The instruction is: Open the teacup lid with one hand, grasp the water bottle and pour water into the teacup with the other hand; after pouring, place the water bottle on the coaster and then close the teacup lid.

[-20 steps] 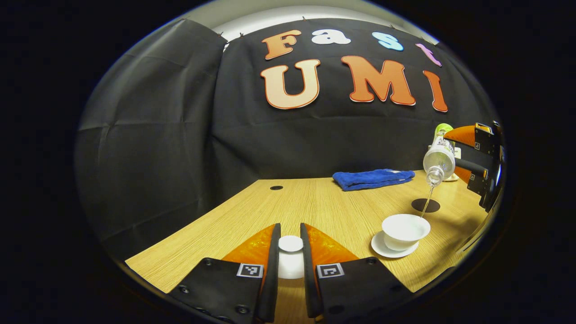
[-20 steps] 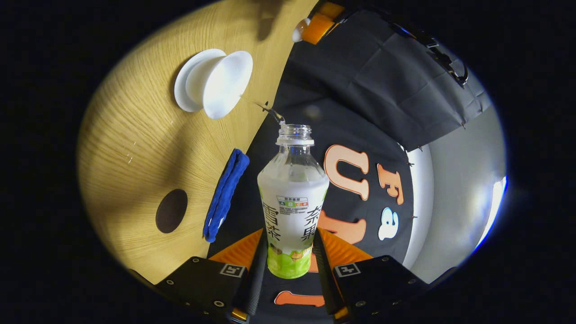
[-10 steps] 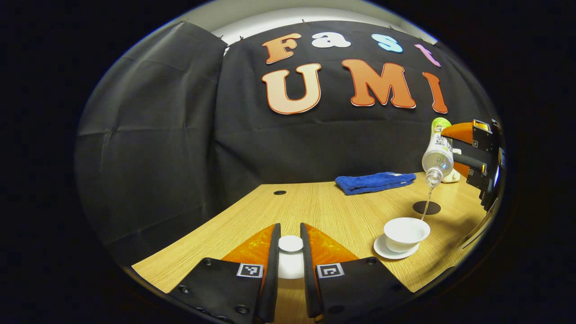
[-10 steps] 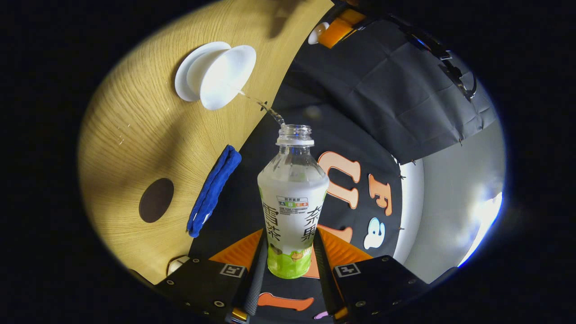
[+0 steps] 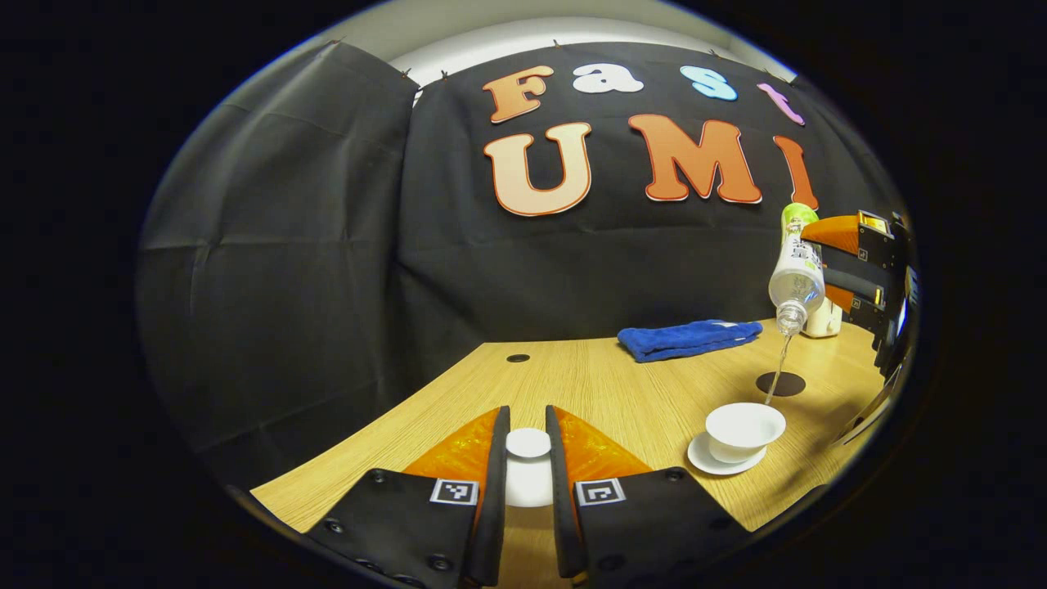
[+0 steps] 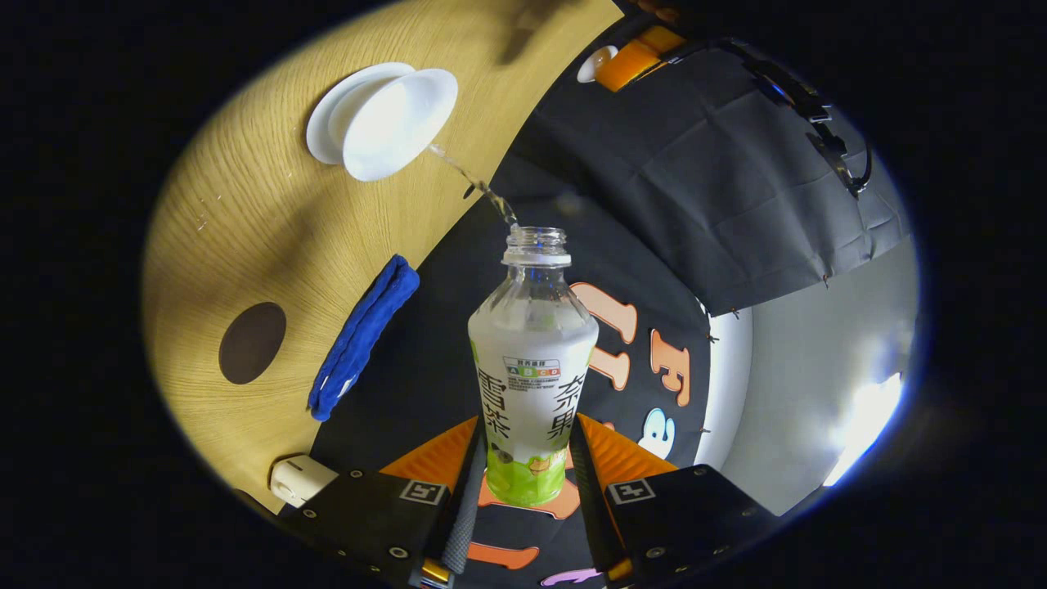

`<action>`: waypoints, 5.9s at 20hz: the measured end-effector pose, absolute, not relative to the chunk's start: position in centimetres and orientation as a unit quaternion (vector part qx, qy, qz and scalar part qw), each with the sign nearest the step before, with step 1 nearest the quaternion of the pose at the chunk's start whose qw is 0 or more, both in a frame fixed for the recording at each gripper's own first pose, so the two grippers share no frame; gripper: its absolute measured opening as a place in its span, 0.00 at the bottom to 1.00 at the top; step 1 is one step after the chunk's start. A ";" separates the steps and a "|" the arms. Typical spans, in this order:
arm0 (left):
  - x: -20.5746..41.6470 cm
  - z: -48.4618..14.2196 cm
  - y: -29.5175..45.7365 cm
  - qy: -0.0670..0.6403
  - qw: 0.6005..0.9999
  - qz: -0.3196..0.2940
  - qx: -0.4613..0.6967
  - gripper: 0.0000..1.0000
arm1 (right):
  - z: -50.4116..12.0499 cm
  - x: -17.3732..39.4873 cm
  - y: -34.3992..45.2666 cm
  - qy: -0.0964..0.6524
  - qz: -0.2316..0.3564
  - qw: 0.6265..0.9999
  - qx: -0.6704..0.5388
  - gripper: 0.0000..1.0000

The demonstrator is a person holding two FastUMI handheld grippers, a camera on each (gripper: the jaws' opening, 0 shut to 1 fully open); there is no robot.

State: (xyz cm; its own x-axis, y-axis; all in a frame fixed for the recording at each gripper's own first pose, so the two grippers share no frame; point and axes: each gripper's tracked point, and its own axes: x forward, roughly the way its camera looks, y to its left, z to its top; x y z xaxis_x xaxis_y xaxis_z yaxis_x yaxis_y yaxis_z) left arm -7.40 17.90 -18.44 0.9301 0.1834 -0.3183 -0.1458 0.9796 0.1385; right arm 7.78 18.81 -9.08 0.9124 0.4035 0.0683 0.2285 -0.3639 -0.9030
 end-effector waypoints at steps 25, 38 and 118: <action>-7.5 -19.1 17.0 0.174 0.980 0.078 0.057 0.29 | -14.6 5.8 21.7 -0.200 0.142 0.532 -0.810 0.57; -6.5 -18.4 14.3 0.175 0.981 0.061 0.053 0.27 | -15.6 8.1 18.3 -0.051 0.158 0.800 -0.577 0.58; -1.6 -13.4 -1.6 0.091 0.995 -0.044 -0.001 0.87 | -11.3 2.1 3.0 0.057 0.044 0.997 -0.031 0.94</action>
